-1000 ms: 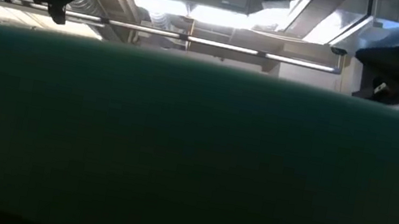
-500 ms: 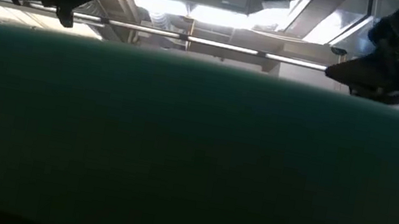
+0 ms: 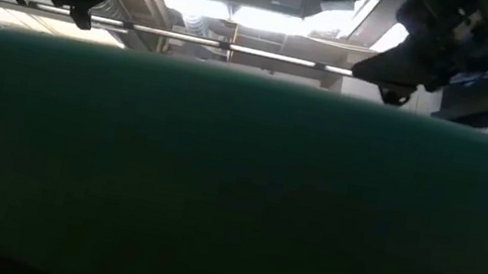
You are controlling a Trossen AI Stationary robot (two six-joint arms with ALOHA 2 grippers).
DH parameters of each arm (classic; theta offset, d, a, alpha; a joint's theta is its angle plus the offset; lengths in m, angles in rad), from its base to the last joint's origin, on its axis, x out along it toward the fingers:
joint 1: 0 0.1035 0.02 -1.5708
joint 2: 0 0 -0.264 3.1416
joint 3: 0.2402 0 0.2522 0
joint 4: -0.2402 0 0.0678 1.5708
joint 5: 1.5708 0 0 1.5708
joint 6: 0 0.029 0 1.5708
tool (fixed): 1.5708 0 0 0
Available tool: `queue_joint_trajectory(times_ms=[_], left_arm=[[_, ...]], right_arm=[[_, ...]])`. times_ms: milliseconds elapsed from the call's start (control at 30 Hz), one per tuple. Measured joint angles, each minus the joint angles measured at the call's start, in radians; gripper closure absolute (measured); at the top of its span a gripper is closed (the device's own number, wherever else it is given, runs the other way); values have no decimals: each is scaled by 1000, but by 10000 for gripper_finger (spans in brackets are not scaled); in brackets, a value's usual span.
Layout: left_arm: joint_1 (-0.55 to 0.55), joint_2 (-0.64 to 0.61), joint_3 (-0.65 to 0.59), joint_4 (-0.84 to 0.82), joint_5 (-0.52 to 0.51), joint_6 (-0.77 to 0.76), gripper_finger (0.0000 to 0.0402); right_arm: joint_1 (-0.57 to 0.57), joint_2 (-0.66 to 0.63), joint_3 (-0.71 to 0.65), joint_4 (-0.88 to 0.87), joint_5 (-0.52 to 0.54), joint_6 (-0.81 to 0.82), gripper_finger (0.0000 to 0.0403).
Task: Stack plastic plates
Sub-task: Stack the green plate on top of the grey plate
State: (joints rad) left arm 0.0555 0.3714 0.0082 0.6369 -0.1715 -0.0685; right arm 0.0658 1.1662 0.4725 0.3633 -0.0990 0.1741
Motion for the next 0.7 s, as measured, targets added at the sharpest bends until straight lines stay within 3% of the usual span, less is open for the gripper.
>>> queue_joint_trajectory(times_ms=[233, 467, 700], left_arm=[[0, 0, 0, 1, 2, -4, 401], [0, 0, 0, 6, 17, -8, 401], [0, 0, 0, 9, 17, -3, 401]], right_arm=[[57, 150, 133, -16, 4, -53, 402], [110, 263, 320, -204, 88, -73, 402], [111, 293, 422, -255, 92, 55, 399]])
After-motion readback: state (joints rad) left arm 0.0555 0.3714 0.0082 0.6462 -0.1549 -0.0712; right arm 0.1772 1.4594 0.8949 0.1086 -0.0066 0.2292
